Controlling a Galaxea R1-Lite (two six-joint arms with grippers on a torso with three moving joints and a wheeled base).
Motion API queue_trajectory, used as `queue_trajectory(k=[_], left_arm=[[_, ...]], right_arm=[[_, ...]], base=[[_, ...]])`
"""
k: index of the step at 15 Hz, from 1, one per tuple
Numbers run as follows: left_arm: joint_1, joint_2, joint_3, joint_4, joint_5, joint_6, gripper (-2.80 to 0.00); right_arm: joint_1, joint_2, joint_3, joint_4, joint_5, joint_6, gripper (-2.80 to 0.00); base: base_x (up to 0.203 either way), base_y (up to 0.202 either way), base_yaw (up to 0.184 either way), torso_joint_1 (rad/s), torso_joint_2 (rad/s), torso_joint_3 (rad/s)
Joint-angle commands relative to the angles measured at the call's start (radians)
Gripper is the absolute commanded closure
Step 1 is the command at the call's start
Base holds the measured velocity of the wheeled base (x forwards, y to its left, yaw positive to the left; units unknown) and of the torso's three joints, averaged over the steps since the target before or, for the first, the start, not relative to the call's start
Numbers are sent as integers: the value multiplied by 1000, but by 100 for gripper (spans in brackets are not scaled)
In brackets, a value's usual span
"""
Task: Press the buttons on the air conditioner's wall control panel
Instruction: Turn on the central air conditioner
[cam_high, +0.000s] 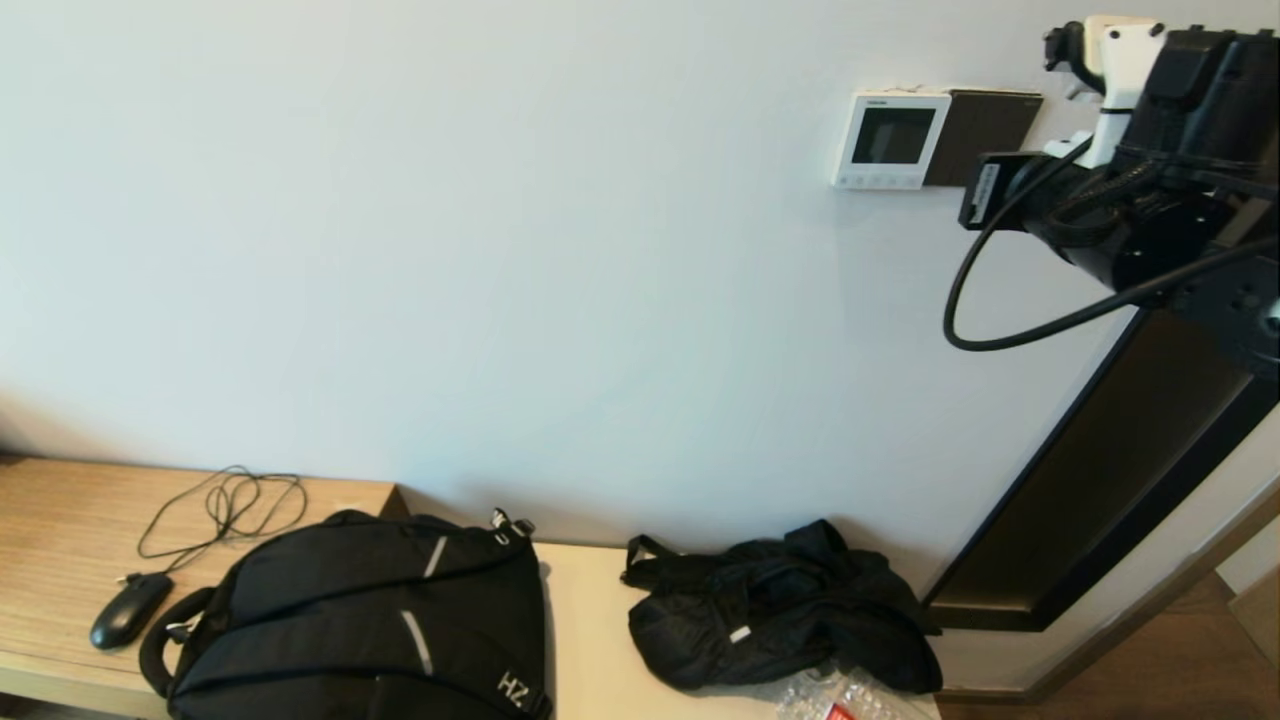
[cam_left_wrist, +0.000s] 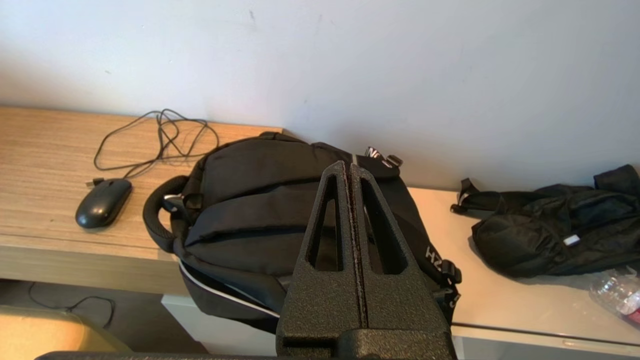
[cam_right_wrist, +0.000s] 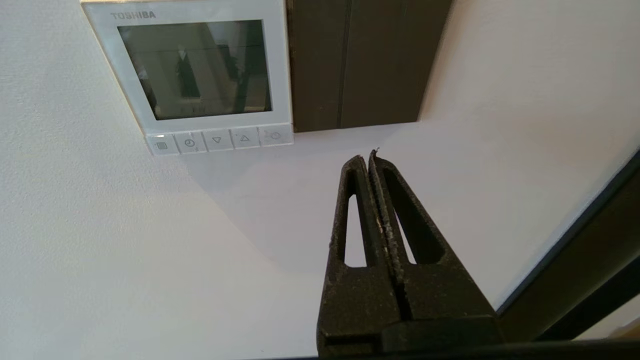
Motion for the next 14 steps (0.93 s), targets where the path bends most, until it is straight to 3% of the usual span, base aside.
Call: queue_trajectory(k=[1,5,14], left_arm=[[0,0,0,0,0,-1,0],[0,0,0,0,0,-1,0],[0,0,0,0,0,-1,0]], right_arm=[[23,126,-89,3,-22,-6,0],[35,200,-177,0,-44,-25,0],[29,240,-215,-1,-48,-27,0]], base=[[0,0,0,0,0,0],[0,0,0,0,0,0],[0,0,0,0,0,0]])
